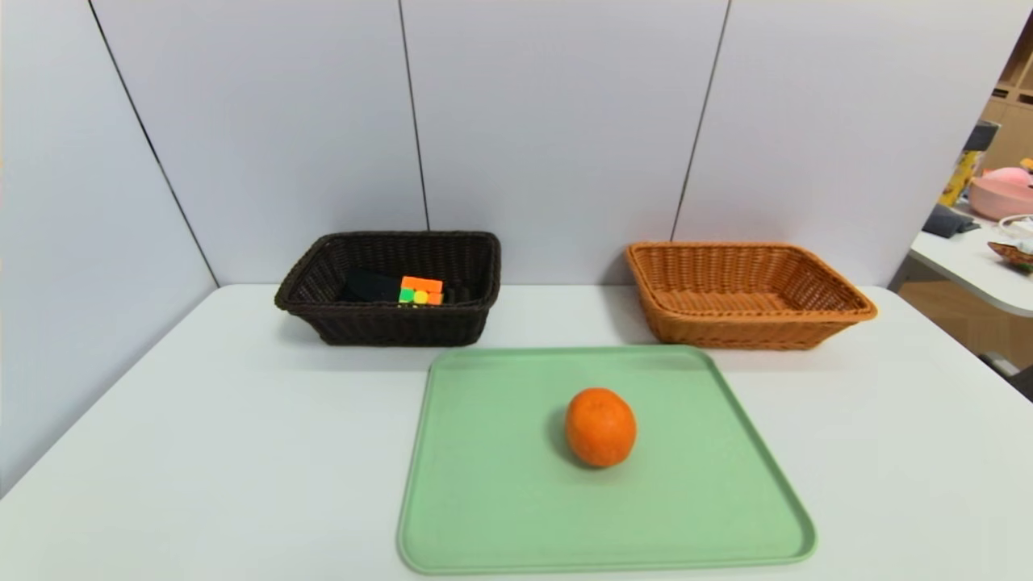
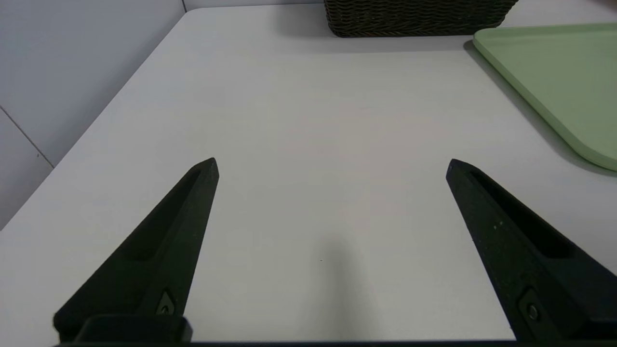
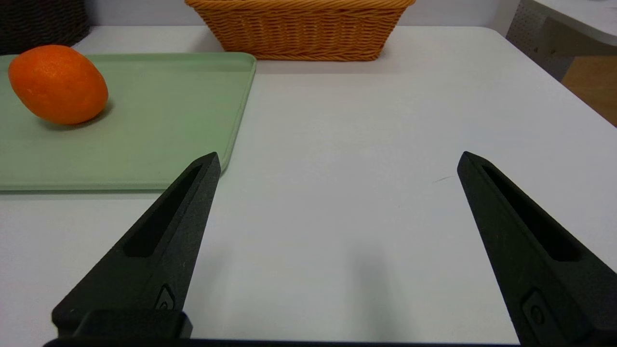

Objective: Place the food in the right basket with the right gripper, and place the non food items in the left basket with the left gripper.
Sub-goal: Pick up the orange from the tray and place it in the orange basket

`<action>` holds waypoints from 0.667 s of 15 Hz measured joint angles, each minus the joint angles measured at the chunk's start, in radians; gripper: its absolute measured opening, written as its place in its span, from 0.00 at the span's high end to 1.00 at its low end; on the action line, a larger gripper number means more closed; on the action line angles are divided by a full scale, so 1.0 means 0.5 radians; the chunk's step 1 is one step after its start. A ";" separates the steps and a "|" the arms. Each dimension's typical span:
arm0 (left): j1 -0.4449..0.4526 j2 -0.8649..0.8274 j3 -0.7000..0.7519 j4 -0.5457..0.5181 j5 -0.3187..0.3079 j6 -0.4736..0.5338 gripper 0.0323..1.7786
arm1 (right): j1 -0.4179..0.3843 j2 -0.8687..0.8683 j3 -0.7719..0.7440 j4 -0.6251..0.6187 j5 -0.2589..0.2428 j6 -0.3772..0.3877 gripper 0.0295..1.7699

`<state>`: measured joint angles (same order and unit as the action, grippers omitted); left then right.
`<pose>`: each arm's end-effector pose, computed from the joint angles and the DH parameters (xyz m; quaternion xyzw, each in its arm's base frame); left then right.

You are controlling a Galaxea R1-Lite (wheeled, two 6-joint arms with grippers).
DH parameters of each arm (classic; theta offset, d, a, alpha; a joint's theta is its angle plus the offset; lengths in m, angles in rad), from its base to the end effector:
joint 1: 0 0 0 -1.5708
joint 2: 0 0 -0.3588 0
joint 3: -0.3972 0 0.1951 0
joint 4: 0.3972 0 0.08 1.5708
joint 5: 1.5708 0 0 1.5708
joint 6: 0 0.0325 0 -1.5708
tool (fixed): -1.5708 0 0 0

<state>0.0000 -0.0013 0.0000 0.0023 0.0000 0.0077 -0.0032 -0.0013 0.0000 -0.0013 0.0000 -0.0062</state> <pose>-0.0665 0.0000 0.0751 0.0038 0.0005 0.0000 1.0000 -0.0665 0.0002 0.0755 -0.0031 -0.0013 -0.0016 1.0000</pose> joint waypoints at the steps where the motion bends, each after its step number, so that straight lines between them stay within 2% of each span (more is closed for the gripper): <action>1: 0.000 0.000 0.000 0.000 0.000 0.000 0.05 | 0.000 0.000 0.000 0.000 0.000 -0.002 0.04; 10: 0.000 0.001 0.000 0.000 0.000 0.001 0.05 | 0.000 0.000 0.000 0.003 -0.002 -0.006 0.04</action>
<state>0.0000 -0.0009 0.0000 0.0023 0.0000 0.0081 -0.0032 -0.0013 0.0000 0.0000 -0.0009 -0.0091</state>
